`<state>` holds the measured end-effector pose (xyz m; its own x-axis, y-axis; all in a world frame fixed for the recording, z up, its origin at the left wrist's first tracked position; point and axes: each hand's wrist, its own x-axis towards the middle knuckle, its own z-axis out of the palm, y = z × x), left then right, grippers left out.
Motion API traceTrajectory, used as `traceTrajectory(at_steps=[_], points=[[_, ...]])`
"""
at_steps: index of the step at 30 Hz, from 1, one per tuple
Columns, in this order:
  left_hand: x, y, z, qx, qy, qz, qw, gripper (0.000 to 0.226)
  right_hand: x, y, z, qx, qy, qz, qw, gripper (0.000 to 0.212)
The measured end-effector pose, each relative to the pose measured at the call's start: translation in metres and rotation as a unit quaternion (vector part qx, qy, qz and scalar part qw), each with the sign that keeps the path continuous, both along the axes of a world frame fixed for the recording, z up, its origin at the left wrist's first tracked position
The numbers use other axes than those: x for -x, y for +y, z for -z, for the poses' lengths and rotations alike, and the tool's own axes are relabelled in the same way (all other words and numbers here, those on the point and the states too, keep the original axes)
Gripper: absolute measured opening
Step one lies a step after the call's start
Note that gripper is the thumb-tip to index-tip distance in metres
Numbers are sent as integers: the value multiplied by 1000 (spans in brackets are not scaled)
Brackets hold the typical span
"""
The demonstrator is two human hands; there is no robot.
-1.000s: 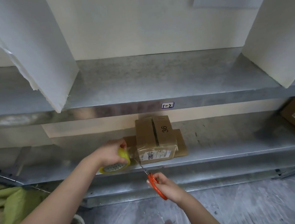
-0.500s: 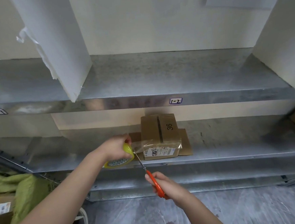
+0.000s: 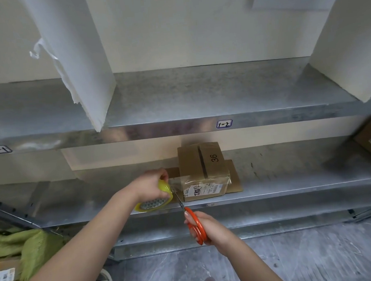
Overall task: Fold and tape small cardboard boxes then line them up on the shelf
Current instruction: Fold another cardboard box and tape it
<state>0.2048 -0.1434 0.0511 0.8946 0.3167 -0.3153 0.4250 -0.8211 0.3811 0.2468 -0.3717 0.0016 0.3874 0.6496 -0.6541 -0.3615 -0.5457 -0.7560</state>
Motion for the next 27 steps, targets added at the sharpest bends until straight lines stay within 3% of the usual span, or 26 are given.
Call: traceTrajectory(at_steps=[13, 18, 21, 24, 27], points=[[-3, 9, 4, 4, 4, 14, 1000, 46, -2, 4, 5, 4, -40, 38, 998, 31], [-7, 9, 2, -14, -7, 26, 1000, 46, 1, 1, 12, 76, -185, -34, 979, 44], [-7, 9, 4, -26, -6, 24, 999, 43, -3, -13, 20, 132, -347, -108, 922, 67], [-4, 9, 9, -23, -2, 12, 1000, 45, -21, -36, 25, 180, -523, -131, 823, 60], [-2, 9, 15, -21, -7, 3, 1000, 45, -47, -66, 28, 207, -586, -131, 773, 56]])
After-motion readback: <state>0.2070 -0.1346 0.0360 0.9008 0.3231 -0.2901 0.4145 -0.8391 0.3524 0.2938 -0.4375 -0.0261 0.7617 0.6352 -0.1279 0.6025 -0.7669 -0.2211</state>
